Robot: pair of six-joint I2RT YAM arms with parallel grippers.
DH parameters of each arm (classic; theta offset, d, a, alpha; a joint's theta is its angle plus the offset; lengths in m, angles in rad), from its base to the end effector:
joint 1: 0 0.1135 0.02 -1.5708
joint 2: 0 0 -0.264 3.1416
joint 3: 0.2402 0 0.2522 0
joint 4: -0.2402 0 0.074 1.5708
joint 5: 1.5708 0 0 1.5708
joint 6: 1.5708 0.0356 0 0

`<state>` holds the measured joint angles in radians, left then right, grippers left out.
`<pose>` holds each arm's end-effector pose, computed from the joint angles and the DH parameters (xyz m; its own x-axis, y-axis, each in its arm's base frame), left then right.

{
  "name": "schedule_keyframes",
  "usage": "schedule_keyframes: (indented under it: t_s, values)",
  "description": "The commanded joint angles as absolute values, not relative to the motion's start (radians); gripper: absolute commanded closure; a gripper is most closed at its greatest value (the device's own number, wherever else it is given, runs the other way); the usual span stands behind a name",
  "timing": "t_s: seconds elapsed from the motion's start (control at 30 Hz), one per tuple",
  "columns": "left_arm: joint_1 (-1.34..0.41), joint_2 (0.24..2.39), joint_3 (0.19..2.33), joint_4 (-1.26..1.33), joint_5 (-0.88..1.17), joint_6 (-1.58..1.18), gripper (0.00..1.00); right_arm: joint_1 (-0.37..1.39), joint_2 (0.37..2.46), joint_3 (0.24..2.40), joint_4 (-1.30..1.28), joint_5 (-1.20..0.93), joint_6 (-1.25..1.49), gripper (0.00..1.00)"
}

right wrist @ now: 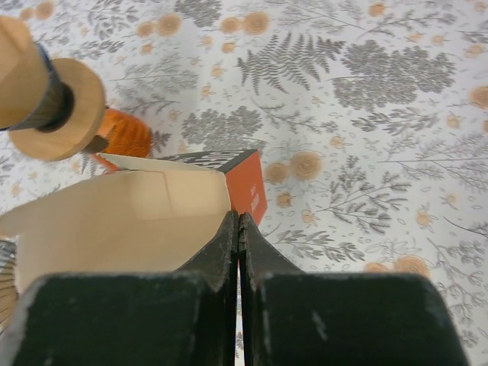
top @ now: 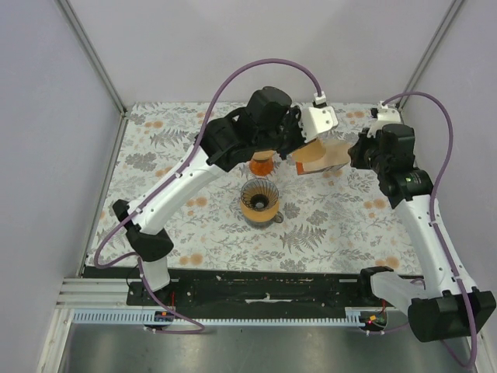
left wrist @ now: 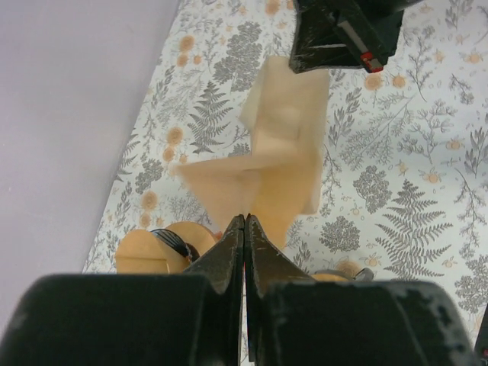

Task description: Place the coffee filter in the dripper

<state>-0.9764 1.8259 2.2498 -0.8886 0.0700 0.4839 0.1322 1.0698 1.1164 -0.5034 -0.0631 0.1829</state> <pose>0.2125 -0.3188 0.4753 0.1786 0.5645 -0.8059 0.8793 0.2759 0.3882 0.2311 0.0330 0.3681 -0.4641 0.1214 -0.8774 -0.1050 0.9760 0.1906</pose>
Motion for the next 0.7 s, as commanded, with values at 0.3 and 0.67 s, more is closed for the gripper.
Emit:
schedule_keyframes:
  t_s: [0.3, 0.67]
  values:
    - [-0.89, 1.715, 2.272, -0.871, -0.083, 0.186, 0.98, 0.008, 1.189, 1.091, -0.442, 0.086, 0.163, 1.0]
    - [-0.658, 1.644, 2.076, -0.908, 0.078, -0.049, 0.98, -0.046, 1.385, 1.046, -0.325, 0.083, 0.201, 1.0]
